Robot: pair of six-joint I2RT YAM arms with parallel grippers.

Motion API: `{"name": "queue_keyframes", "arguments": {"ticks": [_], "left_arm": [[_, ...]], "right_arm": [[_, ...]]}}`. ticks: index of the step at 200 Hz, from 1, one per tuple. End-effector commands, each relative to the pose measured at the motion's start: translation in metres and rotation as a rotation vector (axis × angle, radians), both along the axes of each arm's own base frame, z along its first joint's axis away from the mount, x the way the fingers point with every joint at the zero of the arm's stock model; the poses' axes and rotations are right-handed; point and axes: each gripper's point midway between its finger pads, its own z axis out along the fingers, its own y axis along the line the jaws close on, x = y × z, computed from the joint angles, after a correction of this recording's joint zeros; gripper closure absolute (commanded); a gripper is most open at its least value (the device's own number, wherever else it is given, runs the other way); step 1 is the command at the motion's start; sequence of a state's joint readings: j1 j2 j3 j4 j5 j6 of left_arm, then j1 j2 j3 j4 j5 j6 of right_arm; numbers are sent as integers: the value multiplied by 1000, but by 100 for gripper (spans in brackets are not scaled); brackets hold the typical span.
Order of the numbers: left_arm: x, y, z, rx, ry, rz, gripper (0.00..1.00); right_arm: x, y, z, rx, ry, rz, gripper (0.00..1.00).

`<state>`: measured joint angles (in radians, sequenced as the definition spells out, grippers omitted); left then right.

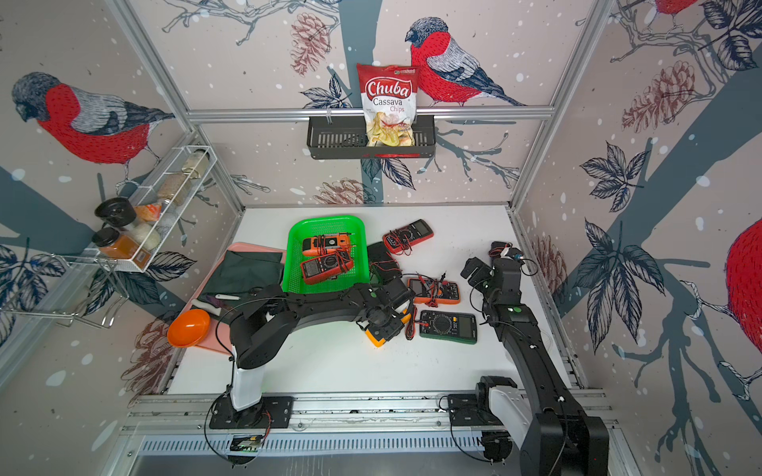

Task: Put the multimeter into the basket
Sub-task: Pick up the multimeter from the center of the board.

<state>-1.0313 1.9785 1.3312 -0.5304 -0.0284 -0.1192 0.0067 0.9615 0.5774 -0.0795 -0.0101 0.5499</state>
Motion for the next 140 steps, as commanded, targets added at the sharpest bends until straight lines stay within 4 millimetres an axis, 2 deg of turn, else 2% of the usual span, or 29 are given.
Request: {"name": "queue_keyframes", "arguments": {"ticks": [1,5,17,29,87,106,121,140], "left_arm": [[-1,-5,18,-38,-18,-35,71],[-2,-7,22,-52,-21,-46,77],[-2,-12,37,-86,-39,-78,79],[0,-14,53,-116,-68,-97,89],[12,-19,148,-240,-265,-185,98],[24,-9,176,-228,-384,-180,100],[41,6,196,-198,-495,-142,100],[69,38,206,-144,-570,-61,100]], "right_arm": [[3,-1,11,1,-37,-6,0],[2,-1,11,0,-39,-5,0],[2,-1,13,3,-46,-5,0],[1,0,15,4,-57,-3,0],[0,-1,26,-1,-95,-4,0],[-1,0,27,1,-104,-2,0],[-1,0,27,2,-106,1,0],[-1,1,28,2,-106,4,0]]}}
